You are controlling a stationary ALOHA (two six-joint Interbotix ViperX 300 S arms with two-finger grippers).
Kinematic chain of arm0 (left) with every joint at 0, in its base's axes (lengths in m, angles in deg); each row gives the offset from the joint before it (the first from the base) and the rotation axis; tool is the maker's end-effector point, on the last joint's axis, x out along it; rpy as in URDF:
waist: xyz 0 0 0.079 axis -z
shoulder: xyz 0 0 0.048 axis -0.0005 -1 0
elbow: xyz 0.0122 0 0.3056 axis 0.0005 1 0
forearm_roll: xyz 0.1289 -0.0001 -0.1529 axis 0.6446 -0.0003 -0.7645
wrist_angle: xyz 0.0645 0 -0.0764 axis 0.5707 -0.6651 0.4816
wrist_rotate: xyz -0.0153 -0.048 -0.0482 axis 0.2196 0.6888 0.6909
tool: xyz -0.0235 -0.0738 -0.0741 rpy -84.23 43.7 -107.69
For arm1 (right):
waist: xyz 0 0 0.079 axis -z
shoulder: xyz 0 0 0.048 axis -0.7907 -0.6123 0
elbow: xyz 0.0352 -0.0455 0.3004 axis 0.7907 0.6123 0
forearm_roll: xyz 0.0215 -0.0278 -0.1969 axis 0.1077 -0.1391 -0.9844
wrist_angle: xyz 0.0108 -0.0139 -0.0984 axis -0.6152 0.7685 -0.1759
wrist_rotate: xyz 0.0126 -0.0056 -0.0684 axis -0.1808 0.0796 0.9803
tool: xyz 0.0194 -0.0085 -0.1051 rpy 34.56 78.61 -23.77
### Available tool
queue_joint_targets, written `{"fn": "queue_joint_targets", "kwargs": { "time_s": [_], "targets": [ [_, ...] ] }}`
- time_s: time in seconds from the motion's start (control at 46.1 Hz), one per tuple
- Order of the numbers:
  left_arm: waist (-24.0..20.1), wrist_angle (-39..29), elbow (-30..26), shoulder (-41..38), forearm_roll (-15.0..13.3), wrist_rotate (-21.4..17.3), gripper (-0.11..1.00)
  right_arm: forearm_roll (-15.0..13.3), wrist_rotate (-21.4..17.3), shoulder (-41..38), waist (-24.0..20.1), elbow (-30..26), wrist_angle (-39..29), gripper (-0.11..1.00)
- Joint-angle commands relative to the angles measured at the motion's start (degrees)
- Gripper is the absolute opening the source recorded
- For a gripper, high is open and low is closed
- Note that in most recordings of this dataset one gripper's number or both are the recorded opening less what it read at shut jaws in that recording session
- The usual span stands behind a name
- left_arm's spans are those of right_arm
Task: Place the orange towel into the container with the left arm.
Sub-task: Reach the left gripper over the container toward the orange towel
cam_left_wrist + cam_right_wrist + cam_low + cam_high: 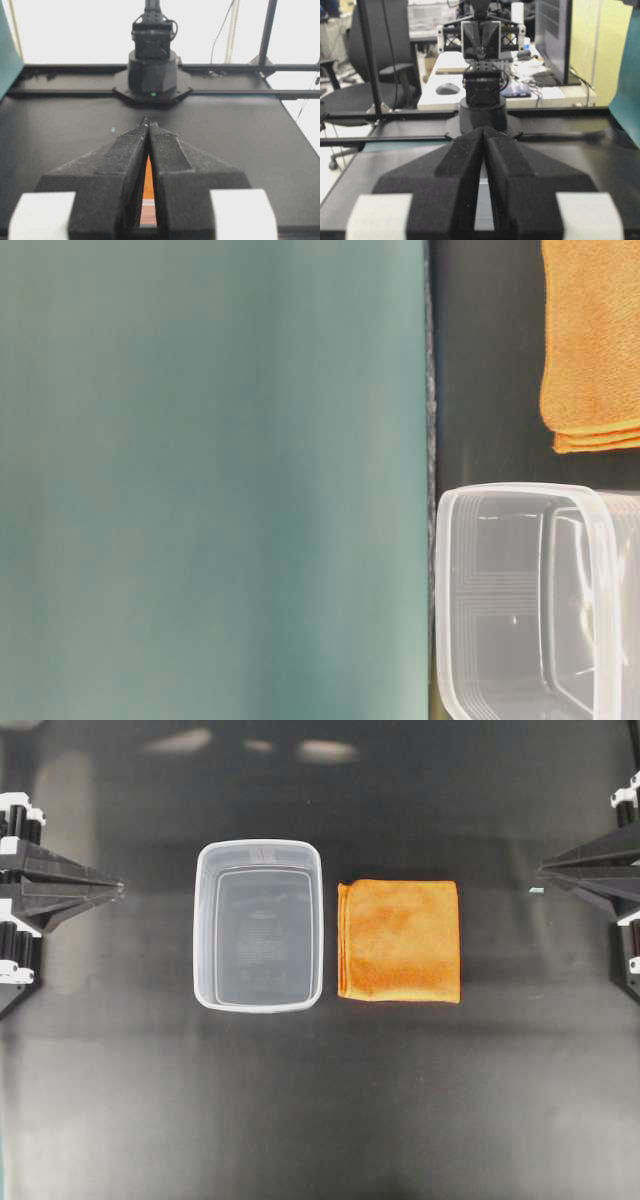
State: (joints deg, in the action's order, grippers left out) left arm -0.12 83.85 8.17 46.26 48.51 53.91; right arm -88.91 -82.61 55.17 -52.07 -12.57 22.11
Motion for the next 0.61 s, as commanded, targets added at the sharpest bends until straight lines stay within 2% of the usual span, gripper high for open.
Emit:
{"fn": "queue_joint_targets", "kwargs": {
  "time_s": [0.0,0.065,0.152,0.282,0.478,0.543,0.586],
  "targets": [
    [-0.79,-3.08,-3.69,-2.46,2.29,1.58,0.06,0.26,-0.53,-0.44,-0.26,-1.05,0.35,0.01],
    [-0.7,-7.73,-6.86,-4.31,2.29,2.55,0.01,0.97,-0.7,-0.44,-0.18,-1.14,-0.35,0.06],
    [-0.35,-13.54,-11.34,-6.94,2.29,2.64,0.0,1.05,-1.23,-0.44,-0.26,-1.14,-1.93,0.0],
    [-0.09,-23.47,-19.51,-13.1,2.37,2.11,0.0,1.14,-2.11,-0.18,-0.18,-1.14,-5.19,0.0],
    [-0.44,-34.28,-30.76,-23.99,2.37,0.44,0.0,1.05,-1.85,1.14,0.35,-1.23,-11.25,0.01],
    [-0.44,-37.71,-34.45,-28.3,2.37,-0.79,0.0,1.05,-1.76,1.76,0.44,-1.49,-13.71,0.04],
    [-0.44,-39.55,-36.56,-30.76,2.37,-1.41,0.0,1.05,-1.85,2.29,0.35,-1.76,-14.68,0.11]
  ]
}}
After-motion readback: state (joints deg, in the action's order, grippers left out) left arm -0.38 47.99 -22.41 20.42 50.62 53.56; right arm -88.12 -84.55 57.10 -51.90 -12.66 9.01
